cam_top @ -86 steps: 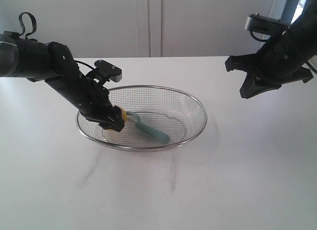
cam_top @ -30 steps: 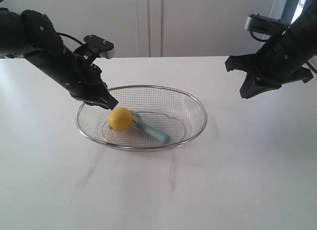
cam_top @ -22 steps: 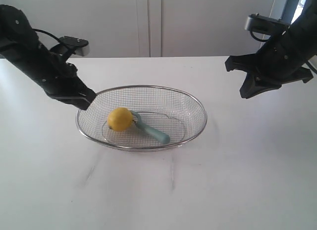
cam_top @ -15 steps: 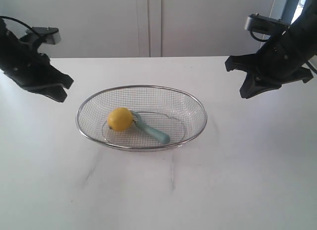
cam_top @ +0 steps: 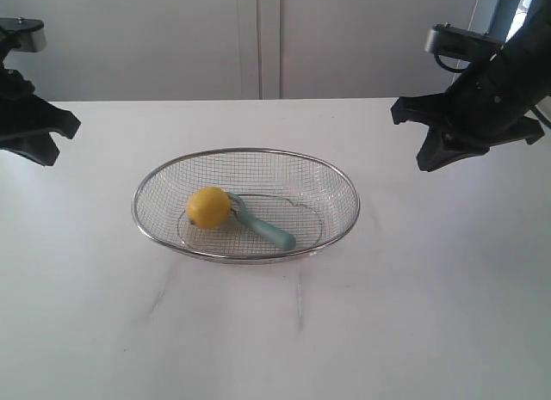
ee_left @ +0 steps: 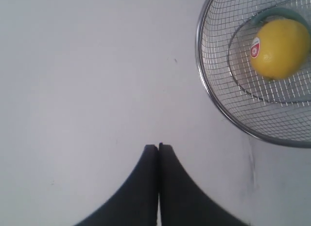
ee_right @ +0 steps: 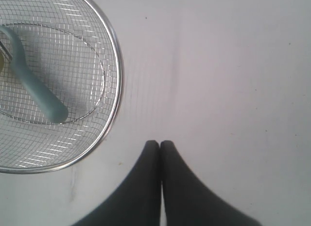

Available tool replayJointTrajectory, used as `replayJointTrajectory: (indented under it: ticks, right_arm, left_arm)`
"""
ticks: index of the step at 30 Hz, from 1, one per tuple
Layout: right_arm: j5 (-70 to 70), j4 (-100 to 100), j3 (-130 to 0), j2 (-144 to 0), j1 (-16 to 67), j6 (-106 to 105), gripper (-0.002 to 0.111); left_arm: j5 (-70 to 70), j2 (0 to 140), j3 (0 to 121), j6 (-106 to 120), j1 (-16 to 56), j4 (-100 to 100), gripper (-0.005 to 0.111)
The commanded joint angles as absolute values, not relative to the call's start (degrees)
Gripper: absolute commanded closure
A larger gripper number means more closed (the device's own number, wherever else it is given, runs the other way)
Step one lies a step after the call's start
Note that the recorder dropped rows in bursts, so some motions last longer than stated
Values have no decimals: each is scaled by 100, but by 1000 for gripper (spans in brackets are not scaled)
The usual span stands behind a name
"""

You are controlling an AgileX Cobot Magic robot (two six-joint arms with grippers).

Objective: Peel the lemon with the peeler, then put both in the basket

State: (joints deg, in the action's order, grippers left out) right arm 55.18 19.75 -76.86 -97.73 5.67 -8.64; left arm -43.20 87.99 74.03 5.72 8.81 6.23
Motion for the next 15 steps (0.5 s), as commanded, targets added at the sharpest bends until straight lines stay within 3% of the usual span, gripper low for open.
replayJointTrajectory:
  ticks: [1,15]
  right_arm:
    - [5495,1959,-7660,-9726,517,-875,108]
    - [5821,1269,-7660,-9715,517,-443,108]
  left_arm:
    - [-4448,8405,7134,273,869,443,107]
    - [-4456,7936,6793,240,869,443,107]
